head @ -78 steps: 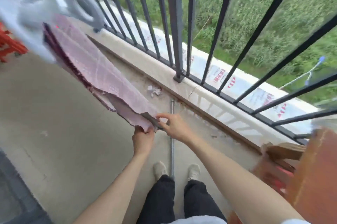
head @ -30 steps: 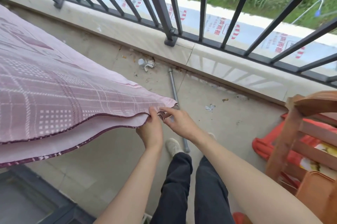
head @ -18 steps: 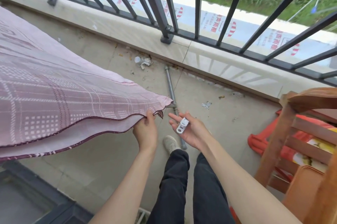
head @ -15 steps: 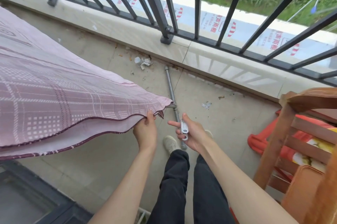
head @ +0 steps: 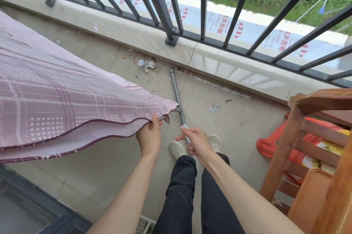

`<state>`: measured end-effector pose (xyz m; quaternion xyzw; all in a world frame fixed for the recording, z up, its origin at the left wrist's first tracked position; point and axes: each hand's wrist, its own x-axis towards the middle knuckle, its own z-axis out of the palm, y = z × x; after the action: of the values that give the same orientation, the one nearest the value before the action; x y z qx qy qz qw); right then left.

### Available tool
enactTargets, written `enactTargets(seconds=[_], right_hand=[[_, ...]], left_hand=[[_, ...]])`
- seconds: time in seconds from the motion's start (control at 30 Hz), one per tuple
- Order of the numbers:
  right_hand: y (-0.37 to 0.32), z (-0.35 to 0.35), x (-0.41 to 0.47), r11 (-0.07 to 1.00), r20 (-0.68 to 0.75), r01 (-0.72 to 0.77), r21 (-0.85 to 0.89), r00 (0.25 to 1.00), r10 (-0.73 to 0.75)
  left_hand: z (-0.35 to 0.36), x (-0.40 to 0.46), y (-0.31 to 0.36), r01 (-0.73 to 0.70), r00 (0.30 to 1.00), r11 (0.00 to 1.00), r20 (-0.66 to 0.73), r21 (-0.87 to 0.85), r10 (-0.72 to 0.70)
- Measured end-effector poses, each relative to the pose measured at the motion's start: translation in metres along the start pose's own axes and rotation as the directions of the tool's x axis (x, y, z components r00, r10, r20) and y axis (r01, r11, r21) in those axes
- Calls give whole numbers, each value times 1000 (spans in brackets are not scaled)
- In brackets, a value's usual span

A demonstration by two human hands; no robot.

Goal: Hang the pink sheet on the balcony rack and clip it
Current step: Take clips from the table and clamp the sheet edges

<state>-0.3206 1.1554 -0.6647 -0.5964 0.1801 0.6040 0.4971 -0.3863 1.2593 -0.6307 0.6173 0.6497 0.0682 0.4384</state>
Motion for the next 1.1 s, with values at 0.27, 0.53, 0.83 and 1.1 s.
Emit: enactTargets(seconds=[0.27,0.53,0.83,1.1], right_hand=[[-2,10,-4,995,106,-63,80,993,55],[-8,11,-14,960,459,-138,244,888,12],[-10,10,-13,983,419,-181,37,895,149],[-8,6,-8,911,397,-331,245,892,217]], left_hand=[[-3,1,-1,-4,999,1000,34,-17,5],[-17,1,3,52,984,996,173,-67,-39],[-27,5,12,108,963,978,265,-180,-57],[-20,5,4,90,984,982,168,-166,-62]])
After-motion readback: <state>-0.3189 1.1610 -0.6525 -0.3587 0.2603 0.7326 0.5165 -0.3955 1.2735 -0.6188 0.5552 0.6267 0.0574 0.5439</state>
